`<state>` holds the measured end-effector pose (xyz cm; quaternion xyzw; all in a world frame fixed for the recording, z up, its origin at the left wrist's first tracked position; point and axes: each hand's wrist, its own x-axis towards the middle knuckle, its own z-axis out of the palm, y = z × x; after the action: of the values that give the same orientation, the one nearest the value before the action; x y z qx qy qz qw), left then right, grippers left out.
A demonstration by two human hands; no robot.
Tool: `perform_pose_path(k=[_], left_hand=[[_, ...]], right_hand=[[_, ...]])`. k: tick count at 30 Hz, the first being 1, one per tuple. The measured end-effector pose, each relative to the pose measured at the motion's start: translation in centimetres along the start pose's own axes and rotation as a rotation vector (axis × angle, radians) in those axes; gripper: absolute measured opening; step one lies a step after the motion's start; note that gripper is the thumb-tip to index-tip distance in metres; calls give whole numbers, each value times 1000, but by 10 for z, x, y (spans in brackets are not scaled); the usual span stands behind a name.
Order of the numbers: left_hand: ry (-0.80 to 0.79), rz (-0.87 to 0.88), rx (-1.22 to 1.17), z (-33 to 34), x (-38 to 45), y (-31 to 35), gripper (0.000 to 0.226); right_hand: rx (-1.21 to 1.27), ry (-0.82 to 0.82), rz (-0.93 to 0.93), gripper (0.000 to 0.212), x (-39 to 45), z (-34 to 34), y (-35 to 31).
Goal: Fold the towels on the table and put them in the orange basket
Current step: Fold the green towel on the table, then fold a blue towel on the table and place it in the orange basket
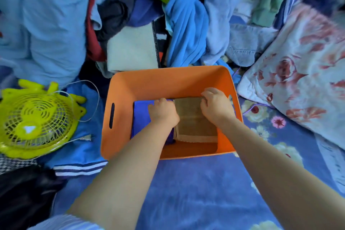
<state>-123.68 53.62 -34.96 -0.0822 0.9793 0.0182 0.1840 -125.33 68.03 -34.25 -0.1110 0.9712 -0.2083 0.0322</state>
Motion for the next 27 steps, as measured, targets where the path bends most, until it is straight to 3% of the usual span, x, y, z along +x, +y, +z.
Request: perform_pose_path(k=[4,11,19,22,23,27], left_hand=[[115,-23,-109,-38,-65,-1,28],[292,154,-29,-82,-188,-2,24],[402,502,114,-142,-338,29,29],[425,647,162,-158,-399,66,30],[418,826,171,-157,-458,112,31],[436,932,188,-157,-515,161,33]], right_hand=[[3,93,-67,32,-52,-46,-23],[-89,172,-29,33,-177,-124,-42],[-171,359,174,33,-346,-223,-74],[-208,428,293,35,-419,-263,-69],[-248,500,454,36,-502,-289,-58],[-204,534,607,36,-577,-313,-36]])
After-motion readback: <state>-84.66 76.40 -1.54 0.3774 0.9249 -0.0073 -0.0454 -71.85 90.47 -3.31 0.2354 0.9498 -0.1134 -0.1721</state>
